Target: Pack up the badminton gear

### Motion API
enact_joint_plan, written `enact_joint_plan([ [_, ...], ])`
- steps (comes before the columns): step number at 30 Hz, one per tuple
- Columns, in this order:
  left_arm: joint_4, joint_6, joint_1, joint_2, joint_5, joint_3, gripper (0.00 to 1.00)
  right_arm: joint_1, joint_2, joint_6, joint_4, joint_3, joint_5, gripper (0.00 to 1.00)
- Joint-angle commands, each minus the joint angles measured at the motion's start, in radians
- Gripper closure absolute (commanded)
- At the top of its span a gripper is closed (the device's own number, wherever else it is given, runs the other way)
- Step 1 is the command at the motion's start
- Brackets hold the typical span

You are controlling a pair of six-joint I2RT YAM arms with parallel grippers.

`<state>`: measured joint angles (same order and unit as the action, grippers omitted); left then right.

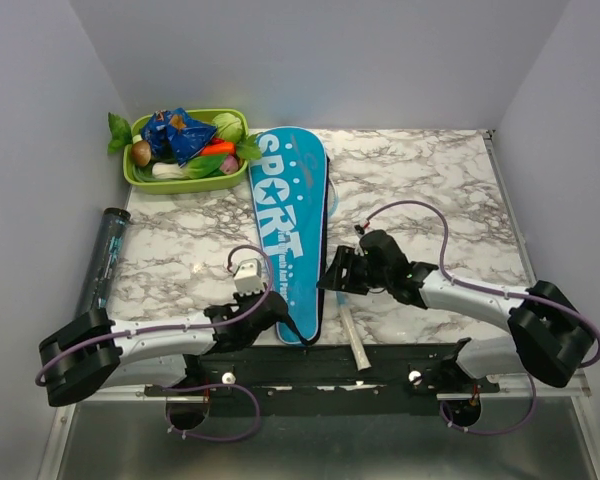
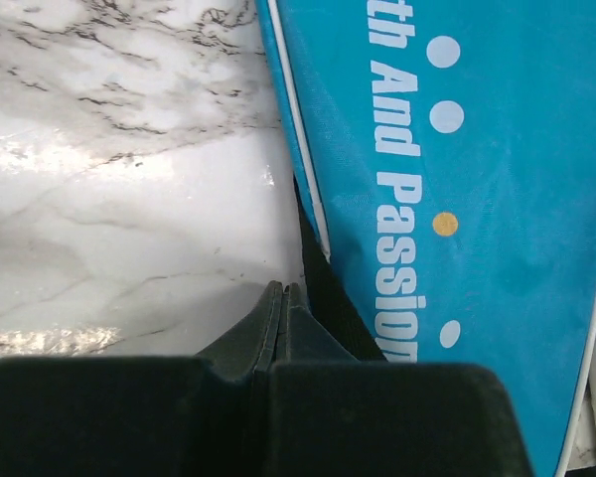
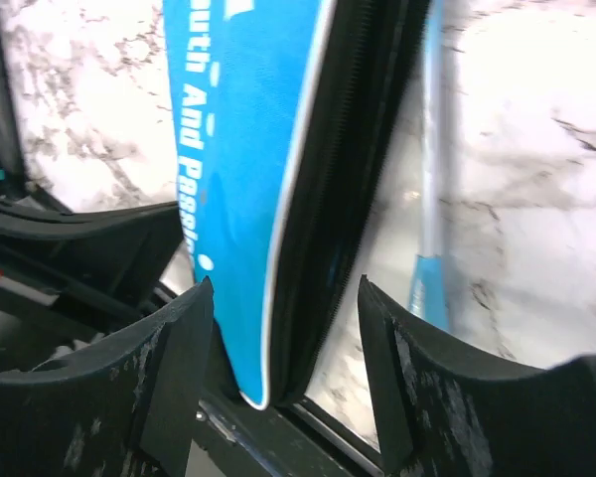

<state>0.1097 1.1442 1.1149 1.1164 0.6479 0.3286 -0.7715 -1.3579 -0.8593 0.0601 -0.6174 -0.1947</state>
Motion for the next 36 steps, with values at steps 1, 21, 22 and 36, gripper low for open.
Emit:
enact_joint_plan([
  [1, 0.151, 0.034, 0.005, -0.104, 0.048, -0.017, 1.0, -0.008, 0.072, 0.078, -0.218, 0.01, 0.177, 0.32],
  [21, 0.292, -0.181, 0.011, -0.261, 0.032, 0.199, 0.69, -0.006, -0.279, 0.333, -0.43, -0.329, 0.334, 0.39],
  [22, 0.294, -0.19, 0.011, -0.251, 0.029, 0.208, 0.68, -0.006, -0.288, 0.335, -0.431, -0.34, 0.334, 0.39],
  [36, 0.26, -0.27, 0.016, -0.041, -0.017, 0.352, 0.63, -0.015, -0.398, 0.338, -0.447, -0.357, 0.367, 0.71],
])
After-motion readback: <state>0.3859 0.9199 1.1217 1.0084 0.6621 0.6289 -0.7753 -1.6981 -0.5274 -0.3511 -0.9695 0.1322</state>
